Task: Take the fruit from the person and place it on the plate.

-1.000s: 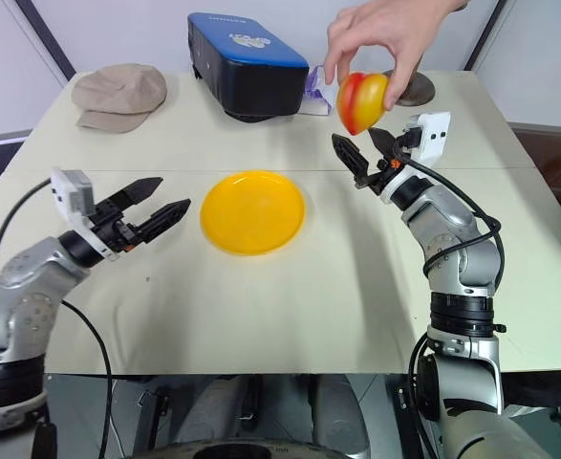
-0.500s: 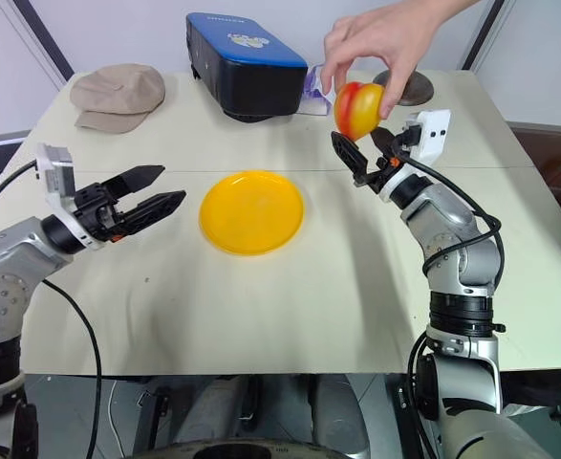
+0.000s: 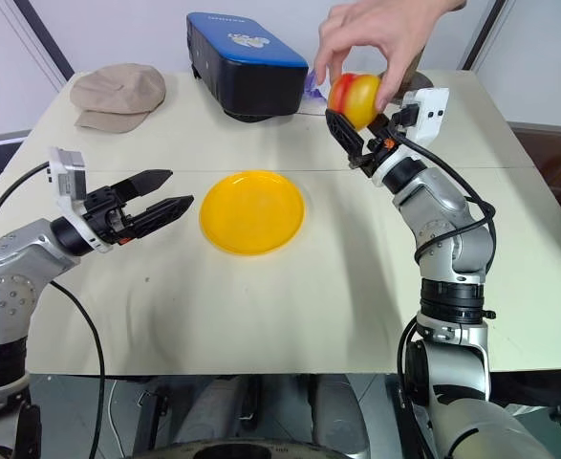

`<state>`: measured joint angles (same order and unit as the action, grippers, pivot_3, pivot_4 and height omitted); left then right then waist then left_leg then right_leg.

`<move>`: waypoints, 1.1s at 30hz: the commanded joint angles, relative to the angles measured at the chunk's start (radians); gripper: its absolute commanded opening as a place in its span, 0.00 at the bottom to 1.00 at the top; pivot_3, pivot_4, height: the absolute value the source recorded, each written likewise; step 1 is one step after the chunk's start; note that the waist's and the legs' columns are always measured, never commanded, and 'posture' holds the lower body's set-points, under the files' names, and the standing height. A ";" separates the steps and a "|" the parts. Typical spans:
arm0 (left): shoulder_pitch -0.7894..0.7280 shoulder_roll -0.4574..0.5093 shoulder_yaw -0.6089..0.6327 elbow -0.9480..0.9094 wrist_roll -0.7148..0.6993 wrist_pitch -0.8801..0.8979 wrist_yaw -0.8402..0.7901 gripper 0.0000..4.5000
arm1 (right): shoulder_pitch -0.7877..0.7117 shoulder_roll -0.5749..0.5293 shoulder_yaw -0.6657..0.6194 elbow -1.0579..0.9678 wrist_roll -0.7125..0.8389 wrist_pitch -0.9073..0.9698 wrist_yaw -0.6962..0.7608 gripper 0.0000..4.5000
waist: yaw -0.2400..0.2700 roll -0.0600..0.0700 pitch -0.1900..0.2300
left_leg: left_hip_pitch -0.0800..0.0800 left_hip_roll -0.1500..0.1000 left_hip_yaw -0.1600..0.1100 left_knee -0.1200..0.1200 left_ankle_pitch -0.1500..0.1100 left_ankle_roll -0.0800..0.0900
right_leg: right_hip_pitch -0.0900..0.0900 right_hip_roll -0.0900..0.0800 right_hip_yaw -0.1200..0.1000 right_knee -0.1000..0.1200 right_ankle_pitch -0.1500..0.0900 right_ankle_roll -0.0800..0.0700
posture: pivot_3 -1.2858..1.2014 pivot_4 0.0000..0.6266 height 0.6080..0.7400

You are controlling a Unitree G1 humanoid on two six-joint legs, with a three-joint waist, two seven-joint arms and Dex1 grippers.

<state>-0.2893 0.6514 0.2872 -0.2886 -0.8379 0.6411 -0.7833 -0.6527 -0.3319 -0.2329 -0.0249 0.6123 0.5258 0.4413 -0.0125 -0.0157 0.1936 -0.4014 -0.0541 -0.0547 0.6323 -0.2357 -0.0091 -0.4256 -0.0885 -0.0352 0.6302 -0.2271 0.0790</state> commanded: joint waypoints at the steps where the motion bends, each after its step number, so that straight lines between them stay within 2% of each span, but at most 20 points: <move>1: -0.007 0.009 0.019 -0.033 -0.009 -0.011 -0.003 1.00 | -0.022 0.001 -0.015 -0.026 0.018 -0.016 0.006 0.50 | 0.000 0.000 0.000 | 0.000 0.000 0.000 0.000 0.000 0.000 | 0.000 0.000 0.000 0.000 0.000 0.000 | 0.52 0.24 1.00; 5: -0.007 0.009 0.020 -0.032 -0.005 -0.015 -0.001 1.00 | -0.023 0.002 -0.015 -0.025 0.019 -0.018 0.007 0.04 | 0.000 0.000 0.000 | -0.001 0.000 0.000 0.000 0.000 0.000 | -0.001 0.000 0.000 0.000 0.000 0.000 | 0.52 0.24 1.00; 6: -0.007 0.010 0.020 -0.030 -0.004 -0.017 -0.002 1.00 | -0.023 0.002 -0.014 -0.025 0.018 -0.018 0.006 0.01 | 0.000 0.000 0.000 | -0.001 0.000 0.000 0.000 0.000 0.000 | -0.001 0.000 0.000 0.000 0.000 0.000 | 0.52 0.24 1.00; 14: -0.006 0.009 0.021 -0.027 0.003 -0.023 -0.001 1.00 | -0.011 -0.005 -0.006 -0.033 0.009 -0.014 0.007 0.01 | 0.000 0.000 0.000 | -0.001 0.000 0.000 0.000 0.000 0.000 | -0.001 0.000 0.000 0.000 0.000 0.000 | 0.52 0.24 1.00; 17: -0.005 0.008 0.020 -0.024 0.007 -0.025 -0.002 1.00 | 0.002 -0.010 -0.002 -0.046 0.025 -0.005 0.034 0.20 | 0.000 0.000 0.000 | -0.001 0.000 0.000 0.000 0.000 0.000 | -0.001 0.000 0.000 0.000 0.000 0.000 | 0.52 0.24 1.00; 24: -0.002 0.007 0.022 -0.022 0.014 -0.028 -0.005 1.00 | 0.006 -0.007 0.003 -0.057 0.010 -0.006 0.035 0.99 | 0.000 0.000 0.000 | -0.001 0.000 0.000 0.000 0.000 0.000 | -0.001 0.000 0.000 0.000 0.000 0.000 | 0.52 0.24 1.00; 31: -0.006 0.005 0.021 -0.013 0.024 -0.032 -0.004 1.00 | 0.005 -0.008 0.010 -0.046 0.000 -0.016 0.045 0.99 | -0.001 0.000 0.000 | -0.001 0.000 0.000 0.000 0.000 0.000 | -0.001 0.000 0.000 0.000 0.000 0.000 | 0.52 0.24 1.00; 33: -0.007 0.005 0.020 -0.011 0.026 -0.035 -0.003 1.00 | 0.002 -0.003 0.006 -0.040 -0.002 -0.029 0.042 0.88 | 0.000 0.000 0.000 | -0.001 0.000 0.000 0.000 0.000 0.000 | -0.001 0.000 0.000 0.000 0.000 0.000 | 0.52 0.24 1.00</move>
<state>-0.2883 0.6514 0.2881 -0.2868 -0.8150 0.6254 -0.7838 -0.6349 -0.3343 -0.2138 -0.0360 0.6060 0.5261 0.4798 -0.0125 -0.0157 0.1936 -0.4024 -0.0540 -0.0546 0.6323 -0.2357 -0.0091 -0.4267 -0.0885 -0.0352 0.6303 -0.2270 0.0790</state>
